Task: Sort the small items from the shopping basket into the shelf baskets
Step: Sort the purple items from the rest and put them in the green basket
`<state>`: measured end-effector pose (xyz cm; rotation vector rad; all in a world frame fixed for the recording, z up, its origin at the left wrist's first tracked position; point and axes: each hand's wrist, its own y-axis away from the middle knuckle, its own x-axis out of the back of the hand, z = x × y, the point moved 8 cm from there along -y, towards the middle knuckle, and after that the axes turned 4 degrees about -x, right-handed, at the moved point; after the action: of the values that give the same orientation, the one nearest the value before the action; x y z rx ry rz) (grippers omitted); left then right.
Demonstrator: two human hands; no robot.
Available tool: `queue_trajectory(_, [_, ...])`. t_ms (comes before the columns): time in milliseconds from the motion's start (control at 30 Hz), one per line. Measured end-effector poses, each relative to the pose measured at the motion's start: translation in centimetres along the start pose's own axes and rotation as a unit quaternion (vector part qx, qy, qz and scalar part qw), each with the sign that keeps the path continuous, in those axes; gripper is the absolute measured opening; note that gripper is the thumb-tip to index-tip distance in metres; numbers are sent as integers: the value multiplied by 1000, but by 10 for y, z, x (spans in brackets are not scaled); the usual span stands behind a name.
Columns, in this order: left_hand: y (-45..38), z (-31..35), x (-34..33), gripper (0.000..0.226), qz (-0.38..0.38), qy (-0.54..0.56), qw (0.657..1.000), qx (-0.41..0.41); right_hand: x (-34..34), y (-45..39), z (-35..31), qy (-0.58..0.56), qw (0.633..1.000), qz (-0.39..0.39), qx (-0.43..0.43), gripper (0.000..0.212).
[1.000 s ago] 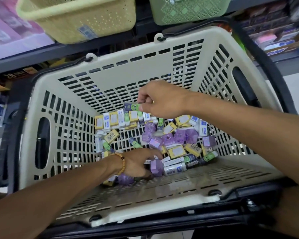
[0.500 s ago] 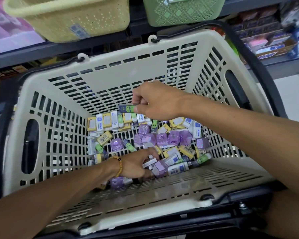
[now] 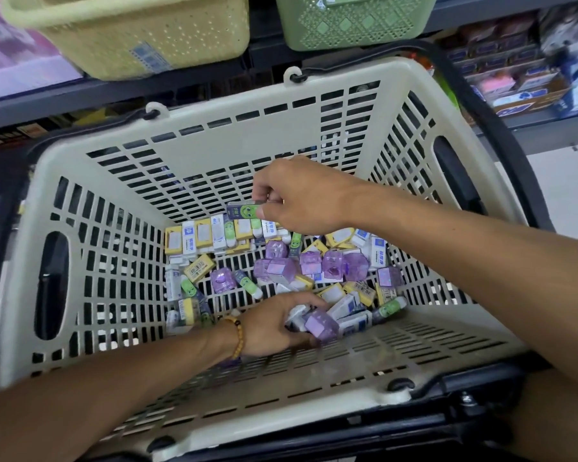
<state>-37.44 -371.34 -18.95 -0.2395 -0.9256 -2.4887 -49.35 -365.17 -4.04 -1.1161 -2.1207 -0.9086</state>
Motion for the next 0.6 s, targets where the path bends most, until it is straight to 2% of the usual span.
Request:
queue_trajectory(200, [-3, -1, -2, 39, 36, -3, 999, 9, -1, 0, 1, 7, 1000, -2, 0, 17])
queue_trajectory(433, [6, -13, 15, 21, 53, 104, 990, 74, 2, 0, 7, -4, 1000, 2, -10, 18])
queue_trajectory(600, [30, -1, 38, 19, 50, 141, 985, 85, 3, -5, 14, -64, 997, 0, -31, 11])
